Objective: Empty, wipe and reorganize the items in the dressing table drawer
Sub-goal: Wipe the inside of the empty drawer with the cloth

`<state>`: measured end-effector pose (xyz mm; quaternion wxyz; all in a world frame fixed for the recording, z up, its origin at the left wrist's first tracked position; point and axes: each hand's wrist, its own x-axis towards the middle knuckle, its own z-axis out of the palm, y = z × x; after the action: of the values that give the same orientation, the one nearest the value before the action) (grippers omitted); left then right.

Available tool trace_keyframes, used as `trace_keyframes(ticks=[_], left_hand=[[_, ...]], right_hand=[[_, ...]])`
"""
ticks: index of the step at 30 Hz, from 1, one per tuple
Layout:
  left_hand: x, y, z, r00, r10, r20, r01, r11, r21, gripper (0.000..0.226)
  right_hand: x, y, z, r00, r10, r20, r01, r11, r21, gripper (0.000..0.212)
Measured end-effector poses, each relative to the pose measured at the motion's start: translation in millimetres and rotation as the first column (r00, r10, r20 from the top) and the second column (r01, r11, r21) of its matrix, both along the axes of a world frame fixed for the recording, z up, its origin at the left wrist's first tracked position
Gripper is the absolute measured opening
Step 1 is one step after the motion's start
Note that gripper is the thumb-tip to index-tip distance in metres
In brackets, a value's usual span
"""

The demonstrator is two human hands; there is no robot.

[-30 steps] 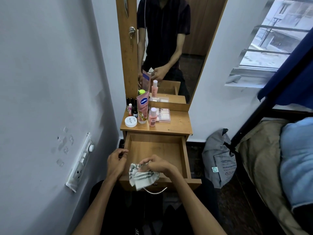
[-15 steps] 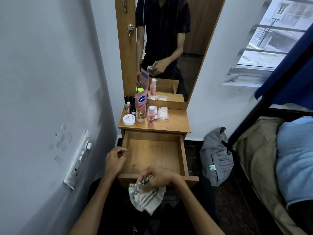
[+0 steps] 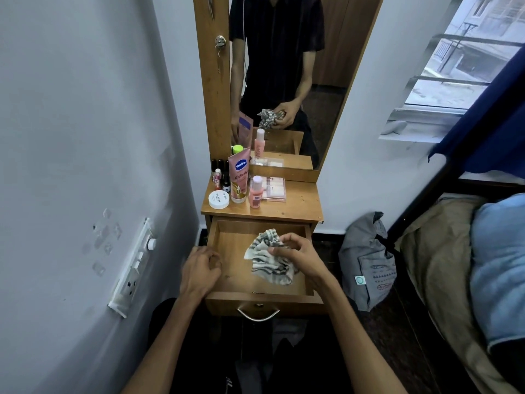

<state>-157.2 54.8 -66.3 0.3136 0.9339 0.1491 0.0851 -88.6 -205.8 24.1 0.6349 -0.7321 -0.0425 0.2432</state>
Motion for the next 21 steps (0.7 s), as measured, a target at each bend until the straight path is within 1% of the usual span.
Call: trace_keyframes(ticks=[3,5,8,9,10,12,14,16,18,21], left_hand=[[1,-1,-2,1.0,-0.013,0.01,0.013,0.999,0.039,0.018],[1,-1,-3,1.0,-0.023,0.003,0.023,0.997,0.077,0.02],[2,-1,-5,0.999,-0.033,0.001,0.033,0.991,0.13,0.022],[2,-1,-6,0.999,-0.035,0.004,0.034,0.99,0.14,0.022],[2,-2,-6,0.999,-0.037,0.006,0.036,0.988,0.147,0.022],[2,-2,-7,0.999,-0.039,0.008,0.038,0.987,0.159,0.022],[2,-2,-7,0.999,-0.039,0.003,0.038,0.986,0.161,0.022],[2,-1,-8,0.999,-0.041,-0.008,0.041,0.987,0.158,0.022],[2,-2,-8,0.999,-0.047,-0.011,0.048,0.986,0.16,0.021],[2,-2,-8,0.999,-0.049,-0.004,0.049,0.987,0.156,0.019]], right_hand=[[7,-5,-9,0.996,-0.09,-0.012,0.089,0.996,-0.014,0.033],[10,-9,-16,0.988,-0.143,-0.053,0.144,0.989,0.021,0.044],[14,-16,-22,0.975,-0.173,-0.139,0.191,0.974,0.123,0.063],[15,-18,-22,0.973,-0.18,-0.143,0.2,0.97,0.138,0.063],[16,-20,-22,0.974,-0.187,-0.129,0.205,0.968,0.143,0.056],[17,-22,-19,0.971,-0.223,-0.087,0.234,0.962,0.142,0.032],[21,-24,-16,0.949,-0.31,-0.052,0.314,0.941,0.129,0.018],[30,-25,-15,0.915,-0.404,-0.018,0.403,0.907,0.121,0.016],[43,-25,-17,0.874,-0.485,0.033,0.479,0.872,0.103,0.023],[66,-21,-9,0.794,-0.578,0.188,0.589,0.808,-0.003,0.028]])
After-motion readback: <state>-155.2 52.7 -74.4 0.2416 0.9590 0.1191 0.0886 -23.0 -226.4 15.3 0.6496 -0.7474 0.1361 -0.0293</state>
